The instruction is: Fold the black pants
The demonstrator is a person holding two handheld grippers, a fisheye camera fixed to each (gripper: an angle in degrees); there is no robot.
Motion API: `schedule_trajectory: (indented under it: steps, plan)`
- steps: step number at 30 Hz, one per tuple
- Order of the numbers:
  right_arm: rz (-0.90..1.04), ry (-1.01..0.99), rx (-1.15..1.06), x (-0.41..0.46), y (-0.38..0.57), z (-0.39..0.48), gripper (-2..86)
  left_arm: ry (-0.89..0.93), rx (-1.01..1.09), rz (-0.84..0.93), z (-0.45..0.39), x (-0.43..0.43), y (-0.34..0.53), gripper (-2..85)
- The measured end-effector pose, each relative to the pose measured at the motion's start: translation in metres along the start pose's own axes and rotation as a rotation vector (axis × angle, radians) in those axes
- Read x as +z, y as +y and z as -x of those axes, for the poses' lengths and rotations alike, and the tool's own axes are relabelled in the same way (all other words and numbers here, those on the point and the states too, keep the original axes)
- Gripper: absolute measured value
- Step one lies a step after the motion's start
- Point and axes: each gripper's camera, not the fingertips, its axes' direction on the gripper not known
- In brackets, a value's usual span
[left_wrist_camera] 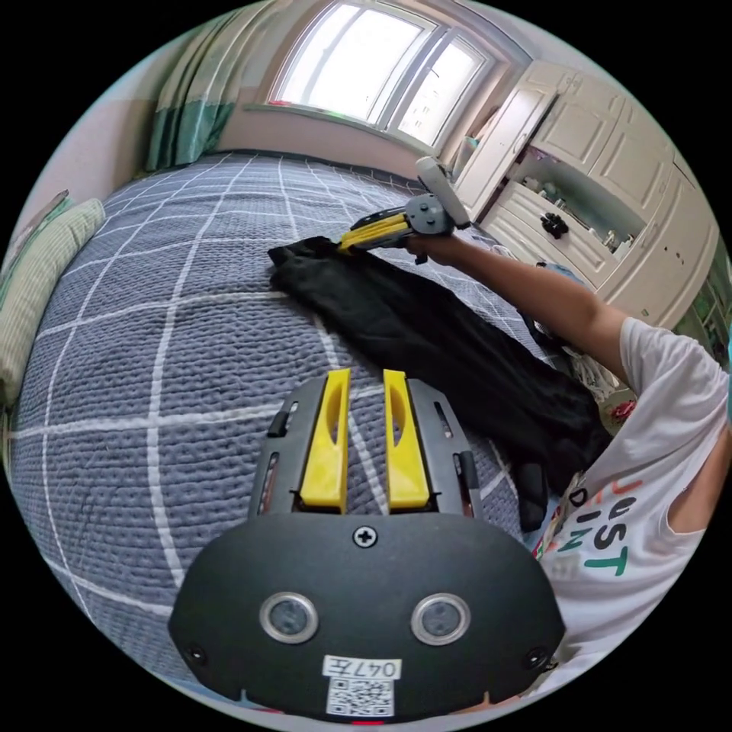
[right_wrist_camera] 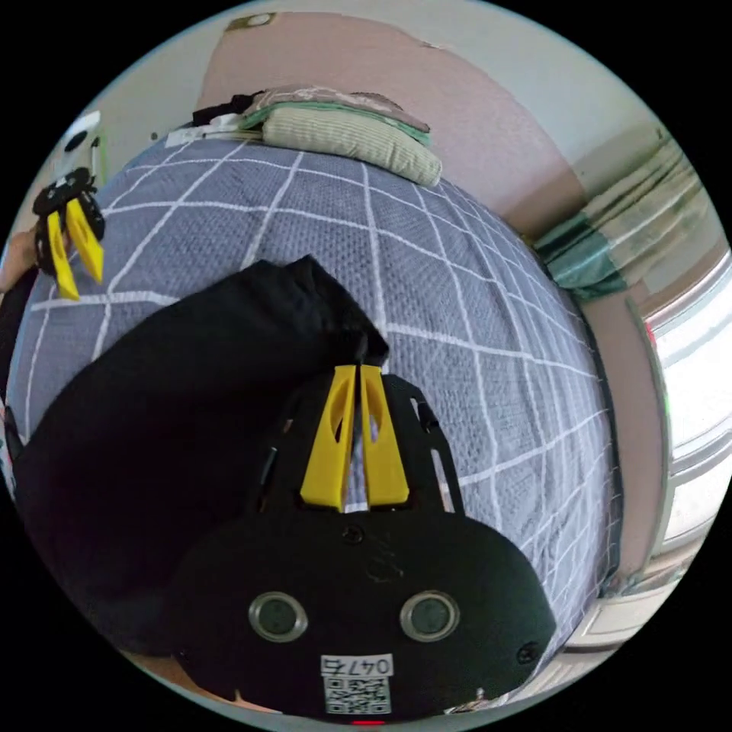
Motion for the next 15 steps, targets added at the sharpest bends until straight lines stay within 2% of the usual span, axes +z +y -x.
schedule_trajectory:
  steps: [2,5,7,12,15]
  plan:
    - [-0.006,0.088,0.022,0.002,-0.004,-0.026,0.1,-0.017,0.021,-0.013,-0.008,-0.003,0.0,6.7]
    - [0.021,-0.025,0.158,0.015,0.0,-0.078,0.8,-0.076,0.068,-0.015,-0.022,-0.003,-0.003,6.9]
    - [0.075,-0.072,0.14,0.027,0.004,-0.091,2.7,-0.099,0.076,-0.019,-0.025,-0.003,-0.004,7.9]
    - [-0.099,-0.139,0.284,0.005,0.028,-0.127,9.6,0.05,-0.016,-0.15,0.001,-0.006,-0.03,11.5]
    - [-0.083,-0.204,0.323,0.004,0.039,-0.149,10.0,0.015,-0.083,-0.093,0.031,0.01,-0.08,13.6]
